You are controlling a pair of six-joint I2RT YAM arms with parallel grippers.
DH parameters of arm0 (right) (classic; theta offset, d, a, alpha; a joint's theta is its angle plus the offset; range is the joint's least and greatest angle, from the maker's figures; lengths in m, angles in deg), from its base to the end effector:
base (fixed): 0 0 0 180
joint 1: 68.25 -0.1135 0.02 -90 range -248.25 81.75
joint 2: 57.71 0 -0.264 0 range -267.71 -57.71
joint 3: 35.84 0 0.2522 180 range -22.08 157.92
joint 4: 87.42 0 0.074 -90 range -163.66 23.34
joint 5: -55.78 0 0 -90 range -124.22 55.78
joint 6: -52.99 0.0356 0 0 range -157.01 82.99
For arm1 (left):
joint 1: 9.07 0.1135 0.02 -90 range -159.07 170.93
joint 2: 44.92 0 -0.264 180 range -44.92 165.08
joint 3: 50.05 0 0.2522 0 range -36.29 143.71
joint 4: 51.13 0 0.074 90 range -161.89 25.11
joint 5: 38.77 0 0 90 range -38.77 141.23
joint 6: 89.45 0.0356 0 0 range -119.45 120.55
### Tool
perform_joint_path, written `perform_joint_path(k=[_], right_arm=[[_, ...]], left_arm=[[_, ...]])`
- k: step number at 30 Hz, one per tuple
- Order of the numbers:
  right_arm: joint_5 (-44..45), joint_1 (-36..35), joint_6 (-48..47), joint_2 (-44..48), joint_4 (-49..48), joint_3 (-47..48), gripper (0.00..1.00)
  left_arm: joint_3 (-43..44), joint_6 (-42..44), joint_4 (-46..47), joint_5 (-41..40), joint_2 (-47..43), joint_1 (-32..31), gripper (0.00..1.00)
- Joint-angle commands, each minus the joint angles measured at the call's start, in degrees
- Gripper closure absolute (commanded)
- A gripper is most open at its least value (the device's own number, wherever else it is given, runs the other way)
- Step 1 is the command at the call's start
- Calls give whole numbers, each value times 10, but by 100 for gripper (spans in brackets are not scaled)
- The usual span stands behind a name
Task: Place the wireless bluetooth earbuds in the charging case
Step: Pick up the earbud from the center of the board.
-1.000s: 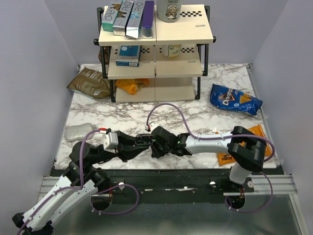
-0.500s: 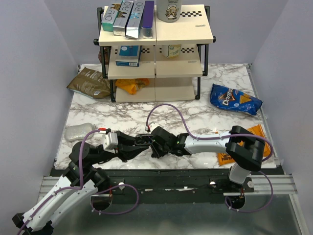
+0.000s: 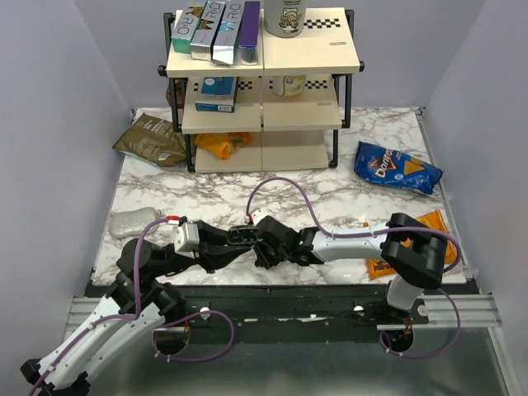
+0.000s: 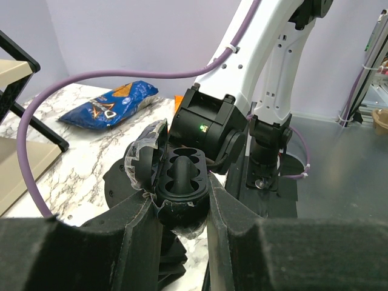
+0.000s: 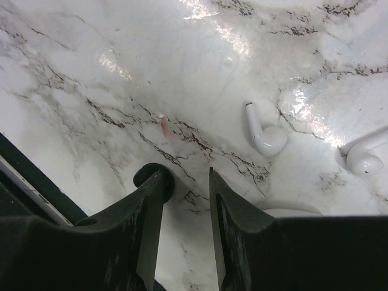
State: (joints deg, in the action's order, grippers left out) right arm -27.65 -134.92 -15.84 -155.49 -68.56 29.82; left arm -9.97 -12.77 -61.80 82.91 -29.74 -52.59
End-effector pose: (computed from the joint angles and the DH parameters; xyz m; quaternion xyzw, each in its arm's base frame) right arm 0.1377 0.3089 0.1560 -0.3463 0.8752 0.1924 0.2776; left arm 0.0561 -0.0790 0.3145 0.3619 0.5142 -0.5088 0.5880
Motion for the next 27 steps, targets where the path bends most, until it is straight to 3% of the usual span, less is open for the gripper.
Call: perform_joint_path(k=[1, 10, 16, 27], right_arm=[[-21, -22, 5, 2, 12, -15, 55], [-16, -41, 8, 0, 19, -9, 55], [-18, -51, 12, -5, 19, -10, 61], [-23, -53, 28, -19, 15, -11, 99]], left_arm=[[-3, -7, 2, -3, -1, -2, 100], [-3, -7, -2, -5, -9, -2, 100], [-2, -7, -2, -5, -9, -2, 100], [-1, -6, -2, -5, -7, -2, 100]])
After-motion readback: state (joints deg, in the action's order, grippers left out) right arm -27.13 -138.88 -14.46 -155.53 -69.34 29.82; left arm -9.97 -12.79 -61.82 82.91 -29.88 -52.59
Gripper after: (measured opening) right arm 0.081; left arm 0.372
